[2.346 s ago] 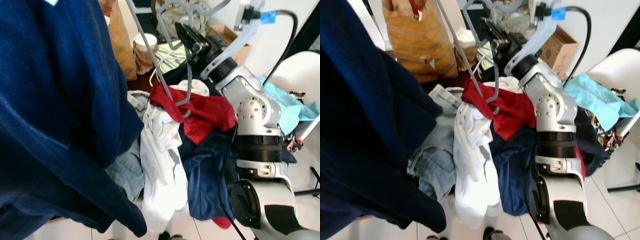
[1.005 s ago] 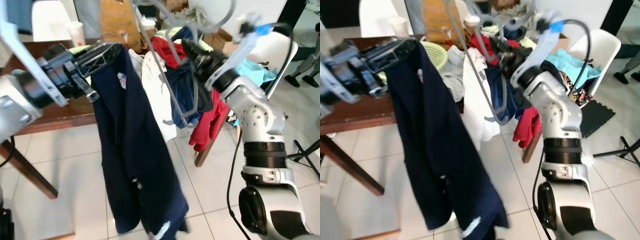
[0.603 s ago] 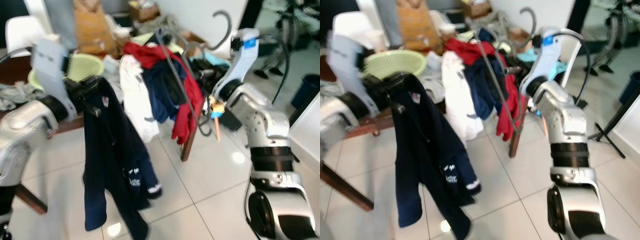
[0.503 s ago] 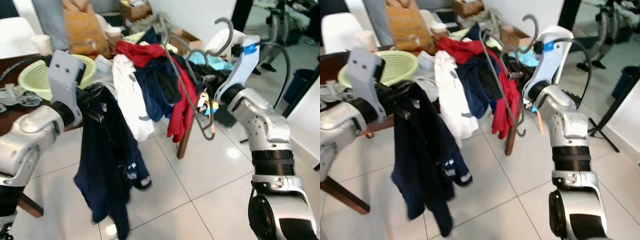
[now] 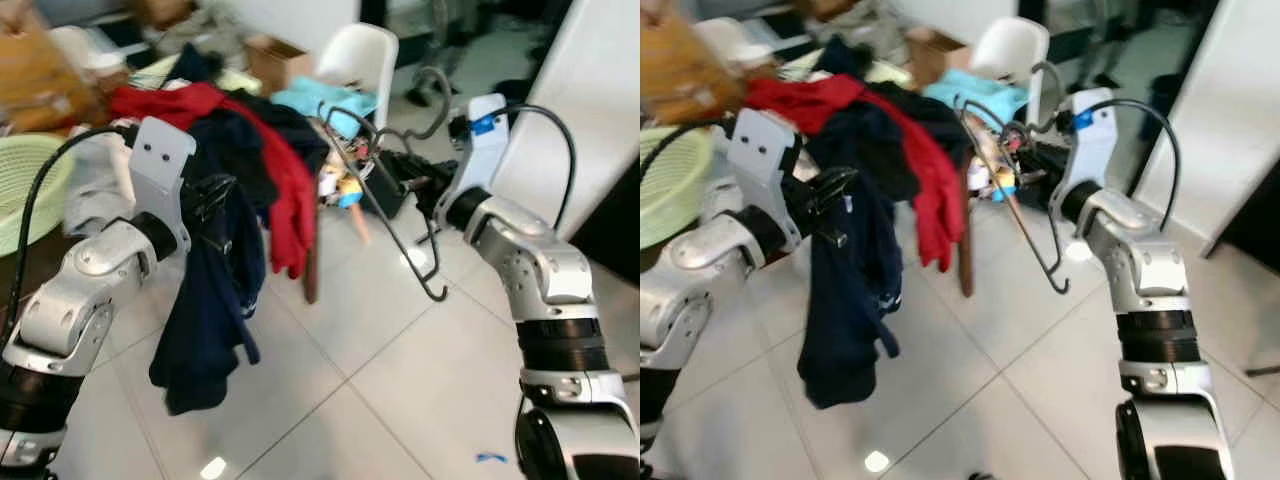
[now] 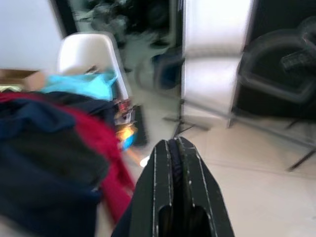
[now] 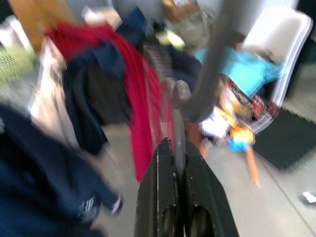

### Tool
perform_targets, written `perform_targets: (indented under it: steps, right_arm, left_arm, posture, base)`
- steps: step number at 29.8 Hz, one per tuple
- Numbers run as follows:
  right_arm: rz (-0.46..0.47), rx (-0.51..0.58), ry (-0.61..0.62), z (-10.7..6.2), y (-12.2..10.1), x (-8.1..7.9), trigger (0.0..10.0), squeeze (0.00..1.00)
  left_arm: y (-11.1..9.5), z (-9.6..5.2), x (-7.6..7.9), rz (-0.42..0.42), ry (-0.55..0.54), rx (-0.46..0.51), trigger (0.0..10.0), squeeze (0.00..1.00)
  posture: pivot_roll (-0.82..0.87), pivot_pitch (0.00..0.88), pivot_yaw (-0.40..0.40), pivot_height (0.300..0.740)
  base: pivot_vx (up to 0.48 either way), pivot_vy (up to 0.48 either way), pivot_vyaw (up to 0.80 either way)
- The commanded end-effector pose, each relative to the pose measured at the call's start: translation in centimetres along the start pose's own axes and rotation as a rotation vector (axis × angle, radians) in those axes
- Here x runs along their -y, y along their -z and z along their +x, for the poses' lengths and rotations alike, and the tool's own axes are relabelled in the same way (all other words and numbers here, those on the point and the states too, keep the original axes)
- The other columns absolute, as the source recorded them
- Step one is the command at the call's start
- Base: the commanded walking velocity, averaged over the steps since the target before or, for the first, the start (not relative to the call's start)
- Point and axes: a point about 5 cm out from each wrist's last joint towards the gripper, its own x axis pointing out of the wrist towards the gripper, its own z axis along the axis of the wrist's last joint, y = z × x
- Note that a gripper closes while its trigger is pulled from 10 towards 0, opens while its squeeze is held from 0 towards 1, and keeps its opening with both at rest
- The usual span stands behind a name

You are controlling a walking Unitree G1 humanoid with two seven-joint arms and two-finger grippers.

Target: Hang hanger

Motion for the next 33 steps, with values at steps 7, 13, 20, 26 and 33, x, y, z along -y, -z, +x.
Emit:
perform_targets:
  steps: [7,13,20,26,33]
  right_arm:
    - [-0.052,-0.091,-0.399,-6.3,0.4,-0.5,10.0,0.00]
    - [-0.050,-0.140,-0.491,-7.3,1.0,-1.6,10.0,0.00]
    - [-0.014,-0.091,-0.535,-7.8,0.0,-2.2,10.0,0.00]
    - [-0.015,-0.072,-0.534,-8.6,-0.5,-1.6,10.0,0.00]
    - [-0.010,-0.077,-0.551,-11.0,-1.5,-0.4,10.0,0.00]
  left_arm:
    - [-2.8,-2.7,-2.2,-0.071,0.080,0.198,10.0,0.00]
    - [-3.5,-2.9,-2.8,-0.056,0.070,0.240,10.0,0.00]
    - [-4.1,-2.6,-2.5,-0.053,0.130,0.278,10.0,0.00]
    - [-4.0,-2.6,-2.4,-0.052,0.154,0.279,10.0,0.00]
    - [-4.1,-2.5,-2.4,-0.056,0.182,0.281,10.0,0.00]
  posture:
    - [-0.08,0.121,0.030,0.740]
    - [-0.08,0.118,0.034,0.740]
    - [-0.08,0.119,0.044,0.740]
    - [-0.09,0.120,0.046,0.740]
    - [-0.08,0.122,0.049,0.740]
  base:
    - [0.000,0.000,-0.80]
    - [0.000,0.000,-0.79]
    - [0.000,0.000,-0.11]
    - [0.000,0.000,0.00]
    - [0.000,0.000,0.00]
